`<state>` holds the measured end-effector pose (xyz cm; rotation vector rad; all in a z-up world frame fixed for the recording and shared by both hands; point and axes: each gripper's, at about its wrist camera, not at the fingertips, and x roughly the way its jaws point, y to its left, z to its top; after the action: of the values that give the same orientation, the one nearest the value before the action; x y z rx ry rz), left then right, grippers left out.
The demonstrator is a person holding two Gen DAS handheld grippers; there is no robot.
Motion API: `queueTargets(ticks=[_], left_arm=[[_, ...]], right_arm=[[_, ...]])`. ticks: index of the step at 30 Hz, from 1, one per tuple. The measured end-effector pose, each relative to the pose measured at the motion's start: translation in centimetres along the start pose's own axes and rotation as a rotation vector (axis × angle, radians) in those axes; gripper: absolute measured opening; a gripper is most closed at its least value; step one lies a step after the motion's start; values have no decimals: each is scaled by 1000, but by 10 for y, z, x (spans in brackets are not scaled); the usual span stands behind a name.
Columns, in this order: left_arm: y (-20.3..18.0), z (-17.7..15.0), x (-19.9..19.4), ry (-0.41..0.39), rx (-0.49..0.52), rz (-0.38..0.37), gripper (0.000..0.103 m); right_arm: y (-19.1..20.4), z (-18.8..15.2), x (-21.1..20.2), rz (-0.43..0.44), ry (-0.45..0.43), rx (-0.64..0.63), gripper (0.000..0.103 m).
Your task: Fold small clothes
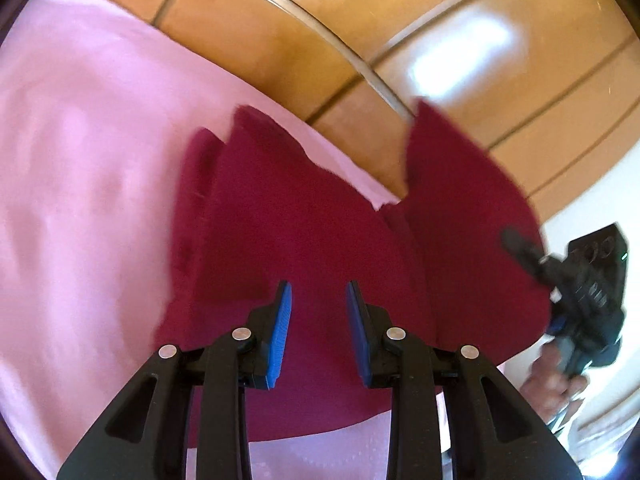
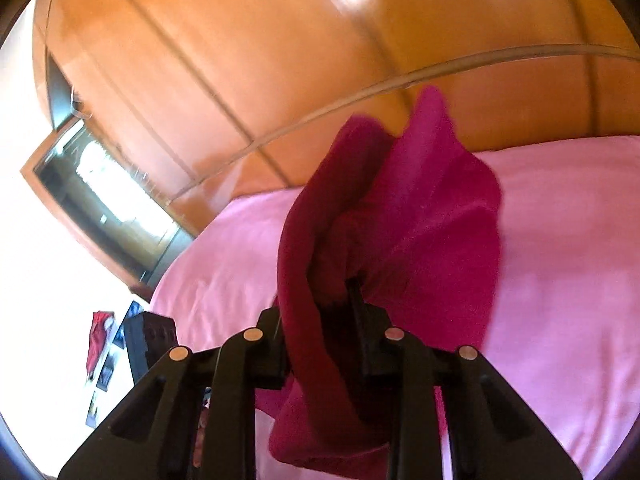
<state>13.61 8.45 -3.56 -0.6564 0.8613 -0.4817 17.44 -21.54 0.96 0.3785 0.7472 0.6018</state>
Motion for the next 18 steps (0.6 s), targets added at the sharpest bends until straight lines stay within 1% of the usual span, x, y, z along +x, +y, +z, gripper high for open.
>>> queueTargets(ticks=[3,6,8,11,13,14,15,16,17,18], left_arm=[[15,8,-21,-34,-75,-52,27],[28,13,-41,-71,-122,-94,27],[33,15,-50,-84,-138,-118,27],[33,17,-52,-78,-152,-154,27],[32,17,-50,-59,-155,-166,41],[33,17,-50,-49,-164,-175,51],[33,17,-51,-40,-167,-183,52],[31,18,-47,-30,-164,-189,53],[27,18,-44,-20,-161,-192,53],[26,18,-44,-15,-161,-192,54]], right_arm=[[22,-11,32,26,49,-47,22],[39,-27,58,43,97,-104,22],[48,-41,73,25,130,-160,22],[51,-61,86,-21,157,-229,22],[52,-67,87,-28,138,-259,24],[53,-68,86,-23,130,-271,25],[54,-69,83,-10,119,-280,29],[59,-70,84,0,115,-283,37],[59,-71,80,8,114,-286,40],[60,-72,75,30,117,-288,49]])
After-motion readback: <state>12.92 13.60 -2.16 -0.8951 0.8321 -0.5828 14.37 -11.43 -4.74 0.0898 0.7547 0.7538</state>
